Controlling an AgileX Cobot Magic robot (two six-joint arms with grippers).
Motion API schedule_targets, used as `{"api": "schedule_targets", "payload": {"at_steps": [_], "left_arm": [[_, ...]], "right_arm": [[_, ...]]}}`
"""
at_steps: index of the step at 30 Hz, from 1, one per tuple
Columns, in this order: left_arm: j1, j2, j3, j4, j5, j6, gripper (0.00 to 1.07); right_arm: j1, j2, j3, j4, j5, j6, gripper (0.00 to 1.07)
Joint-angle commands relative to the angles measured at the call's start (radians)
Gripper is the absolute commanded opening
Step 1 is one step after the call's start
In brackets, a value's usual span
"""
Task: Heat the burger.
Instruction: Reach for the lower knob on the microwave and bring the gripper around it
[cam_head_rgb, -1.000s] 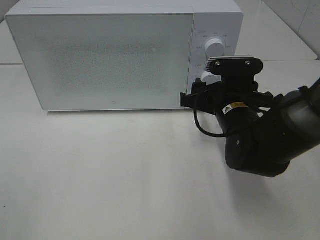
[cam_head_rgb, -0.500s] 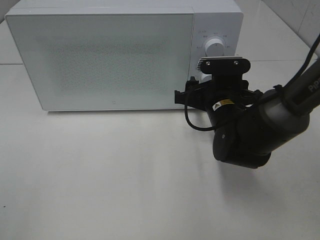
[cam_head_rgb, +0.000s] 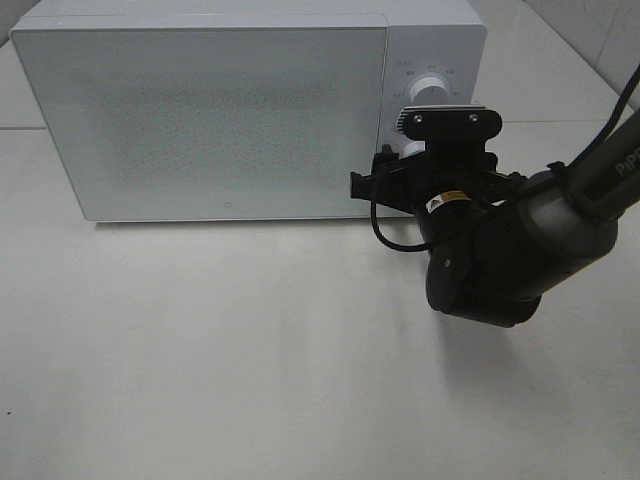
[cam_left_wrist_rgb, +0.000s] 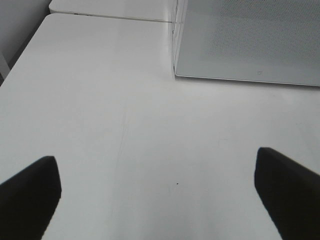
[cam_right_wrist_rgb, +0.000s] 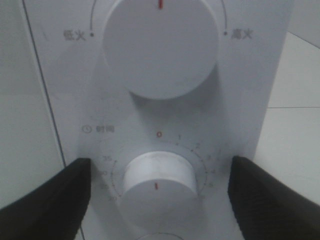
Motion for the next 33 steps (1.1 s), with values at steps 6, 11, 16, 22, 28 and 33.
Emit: {"api": "schedule_targets", "payload": {"at_steps": [6,11,16,22,28,33], "left_arm": [[0.002,-0.025,0.003,-0.002,-0.009,-0.003,0.98],[0.002,-0.025,0.003,-0.002,-0.009,-0.003,0.98],[0.002,-0.025,0.003,-0.002,-0.009,-0.003,0.98],[0.002,-0.025,0.003,-0.002,-0.009,-0.003,0.98],[0.002,-0.025,0.003,-0.002,-0.009,-0.003,0.98],[0.002,-0.025,0.003,-0.002,-0.009,-0.003,0.98]], "right_arm": [[-0.012,0.0,-0.013,-0.001,-0.051,-0.001,0.58],[-0.012,0.0,-0.013,-0.001,-0.031,-0.001,0.18],[-0.012,0.0,-0.013,-0.001,-0.029,-0.001,0.0],[-0.012,0.0,-0.013,-0.001,-0.029,0.015,0.0],[-0.012,0.0,-0.013,-0.001,-0.029,0.114,0.0],[-0.012,0.0,-0.013,-0.002,-0.029,0.207,0.0]]}}
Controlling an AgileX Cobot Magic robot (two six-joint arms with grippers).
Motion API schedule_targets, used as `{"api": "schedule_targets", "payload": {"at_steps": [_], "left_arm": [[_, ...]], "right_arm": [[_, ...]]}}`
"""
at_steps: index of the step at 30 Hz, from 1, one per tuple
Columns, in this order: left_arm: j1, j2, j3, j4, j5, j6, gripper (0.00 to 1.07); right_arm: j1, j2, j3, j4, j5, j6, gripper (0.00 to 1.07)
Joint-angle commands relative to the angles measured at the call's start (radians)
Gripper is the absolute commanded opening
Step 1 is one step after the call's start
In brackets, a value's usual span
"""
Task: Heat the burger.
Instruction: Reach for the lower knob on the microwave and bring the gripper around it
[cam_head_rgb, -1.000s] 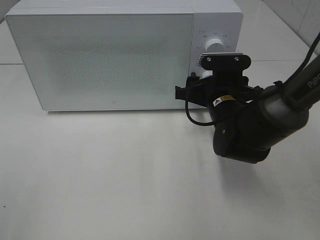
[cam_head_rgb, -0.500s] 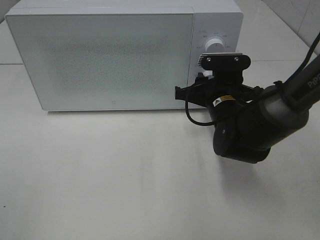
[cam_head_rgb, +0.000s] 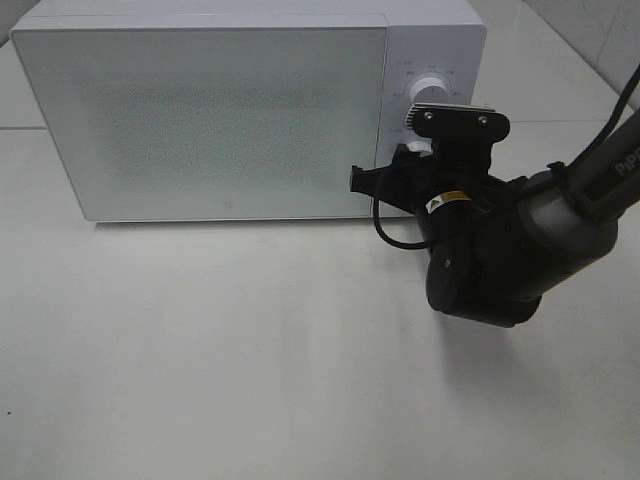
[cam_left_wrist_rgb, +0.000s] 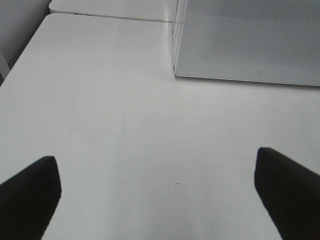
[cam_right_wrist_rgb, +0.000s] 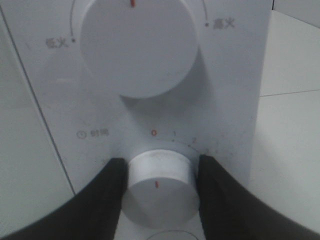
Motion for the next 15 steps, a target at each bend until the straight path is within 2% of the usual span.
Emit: {"api": "schedule_targets", "payload": {"at_steps": [1,7,9,15], "left_arm": [[0.002,-0.025,0.003,-0.002,-0.009,-0.003,0.98],[0.002,-0.025,0.003,-0.002,-0.009,-0.003,0.98],[0.002,-0.025,0.003,-0.002,-0.009,-0.003,0.98],[0.002,-0.025,0.003,-0.002,-0.009,-0.003,0.98]], "right_arm": [[-0.012,0.0,-0.013,-0.007,-0.034,0.16,0.0],[-0.012,0.0,-0.013,-0.052,-0.034,0.306,0.0],[-0.012,0.0,-0.013,-0.105,-0.035,0.442,0.0],[-0.012,0.0,-0.013,-0.225,-0.069,0.622,0.0]]}}
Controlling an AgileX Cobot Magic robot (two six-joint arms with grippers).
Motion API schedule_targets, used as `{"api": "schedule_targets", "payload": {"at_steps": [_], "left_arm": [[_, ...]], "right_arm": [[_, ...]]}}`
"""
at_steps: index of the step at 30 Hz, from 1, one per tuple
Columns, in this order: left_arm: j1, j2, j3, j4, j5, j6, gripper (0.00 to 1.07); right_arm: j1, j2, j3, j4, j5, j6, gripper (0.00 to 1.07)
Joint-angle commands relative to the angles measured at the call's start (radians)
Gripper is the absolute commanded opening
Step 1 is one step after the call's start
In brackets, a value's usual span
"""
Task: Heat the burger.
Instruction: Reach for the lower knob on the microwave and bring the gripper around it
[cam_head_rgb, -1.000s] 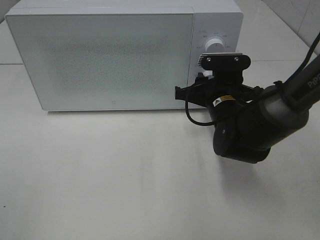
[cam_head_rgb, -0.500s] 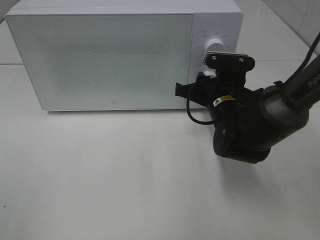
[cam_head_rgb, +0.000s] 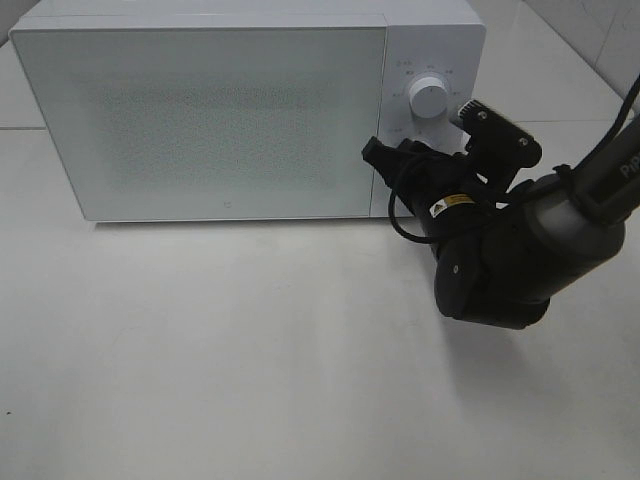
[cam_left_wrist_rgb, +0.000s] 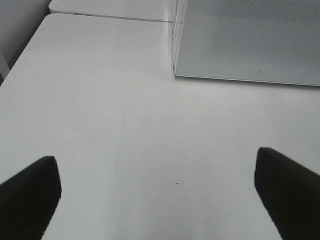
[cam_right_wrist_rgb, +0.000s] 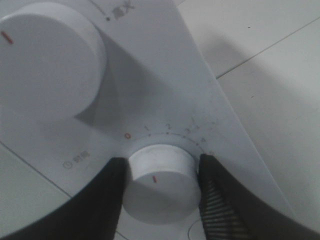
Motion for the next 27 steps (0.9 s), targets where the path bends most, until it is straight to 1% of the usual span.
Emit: {"api": "schedule_targets", "payload": {"at_steps": [1,3,6,11,13,19,27], "left_arm": [[0.002,-0.025,0.003,-0.002,-0.009,-0.003,0.98],[0.002,-0.025,0.003,-0.002,-0.009,-0.003,0.98],[0.002,-0.025,0.003,-0.002,-0.009,-0.003,0.98],[0.002,-0.025,0.003,-0.002,-0.009,-0.003,0.98],[0.002,-0.025,0.003,-0.002,-0.009,-0.003,0.98],[0.002,-0.025,0.003,-0.002,-0.009,-0.003,0.98],[0.002,-0.025,0.003,-0.002,-0.009,-0.003,0.98]], "right_arm": [[-0.001,-0.004,-0.027,-0.157,-0.063,0.11,0.0],[-0.001,-0.004,-0.027,-0.174,-0.068,0.207,0.0],[-0.001,-0.004,-0.027,-0.175,-0.068,0.236,0.0],[-0.001,-0.004,-0.027,-0.208,-0.114,0.353,0.0],[-0.001,-0.004,-0.027,-0.208,-0.116,0.369,0.0],[-0.001,-0.004,-0.027,-0.207,-0.146,0.512,0.0],[-0.001,-0.004,-0.027,-0.208,-0.146,0.553,0.0]]}}
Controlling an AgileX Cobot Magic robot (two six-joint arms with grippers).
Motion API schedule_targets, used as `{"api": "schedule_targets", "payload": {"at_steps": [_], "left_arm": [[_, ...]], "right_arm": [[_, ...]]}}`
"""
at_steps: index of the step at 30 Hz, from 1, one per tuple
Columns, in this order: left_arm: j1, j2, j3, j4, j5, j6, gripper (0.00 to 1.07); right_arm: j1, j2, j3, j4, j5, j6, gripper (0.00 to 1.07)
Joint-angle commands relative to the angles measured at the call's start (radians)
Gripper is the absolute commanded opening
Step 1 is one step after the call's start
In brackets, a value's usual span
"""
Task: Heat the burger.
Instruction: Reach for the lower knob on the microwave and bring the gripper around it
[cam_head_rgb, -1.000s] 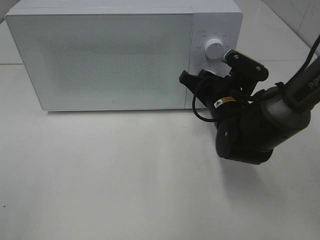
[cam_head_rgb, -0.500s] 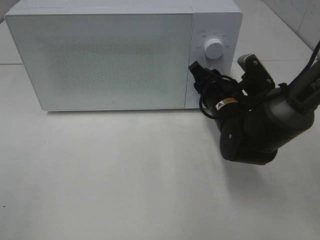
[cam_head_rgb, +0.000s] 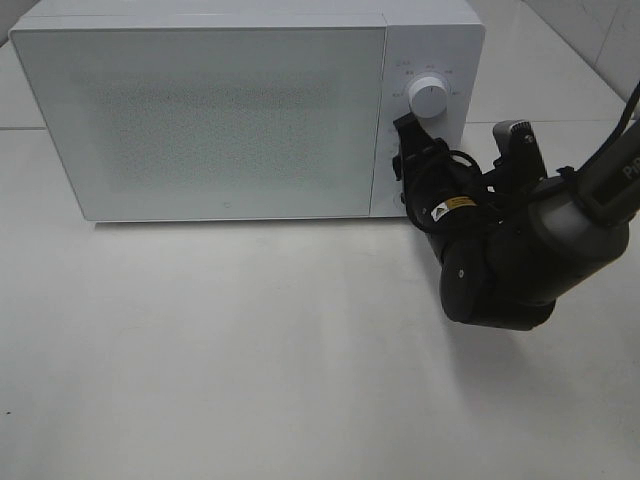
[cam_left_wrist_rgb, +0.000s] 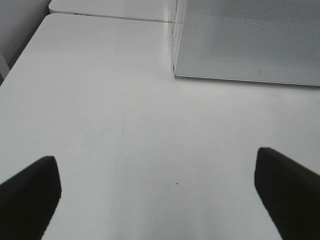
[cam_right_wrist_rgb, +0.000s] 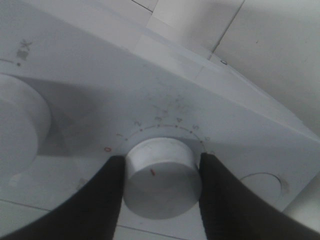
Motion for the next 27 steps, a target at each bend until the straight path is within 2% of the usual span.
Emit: {"api": "schedule_targets", "payload": {"at_steps": [1,27], "left_arm": [[0.002,-0.025,0.003,-0.002,-0.009,-0.003,0.98],[0.002,-0.025,0.003,-0.002,-0.009,-0.003,0.98]], "right_arm": [[0.008,-0.007,-0.038,-0.162,-0.142,0.072,0.0],[0.008,-0.007,-0.038,-0.008,-0.14,0.707,0.0]]}}
